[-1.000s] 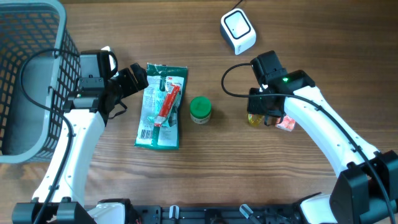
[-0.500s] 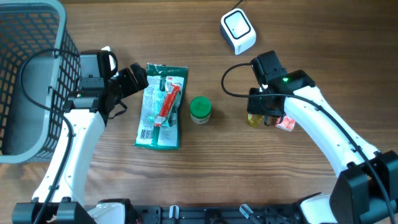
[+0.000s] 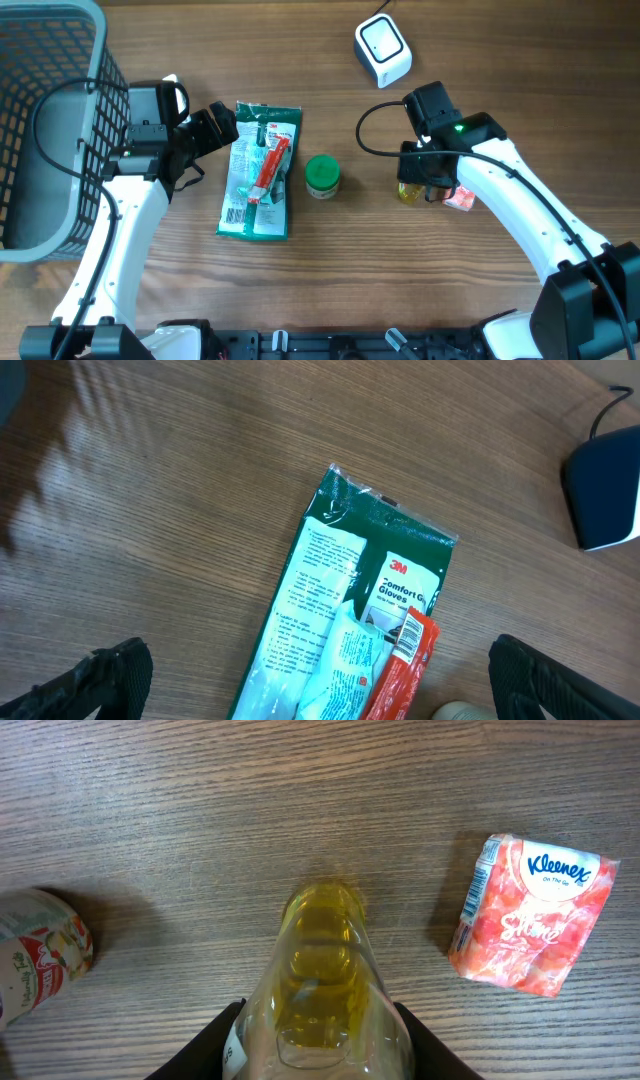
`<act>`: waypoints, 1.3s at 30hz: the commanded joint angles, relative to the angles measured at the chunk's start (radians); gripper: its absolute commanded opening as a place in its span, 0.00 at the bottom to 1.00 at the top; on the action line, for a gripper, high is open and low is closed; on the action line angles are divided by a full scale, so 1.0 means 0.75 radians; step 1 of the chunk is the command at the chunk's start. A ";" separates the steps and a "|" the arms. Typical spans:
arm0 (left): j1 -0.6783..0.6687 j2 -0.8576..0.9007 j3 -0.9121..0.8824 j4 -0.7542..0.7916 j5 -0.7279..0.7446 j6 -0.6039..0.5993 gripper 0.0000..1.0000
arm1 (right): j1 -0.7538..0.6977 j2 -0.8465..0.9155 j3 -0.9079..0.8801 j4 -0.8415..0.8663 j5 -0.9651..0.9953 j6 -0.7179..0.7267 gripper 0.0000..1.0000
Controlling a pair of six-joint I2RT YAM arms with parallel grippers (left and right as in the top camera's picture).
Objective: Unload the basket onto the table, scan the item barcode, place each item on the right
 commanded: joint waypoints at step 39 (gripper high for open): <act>0.006 -0.017 0.023 0.004 0.015 0.008 1.00 | 0.004 -0.035 -0.009 0.053 0.019 0.002 0.39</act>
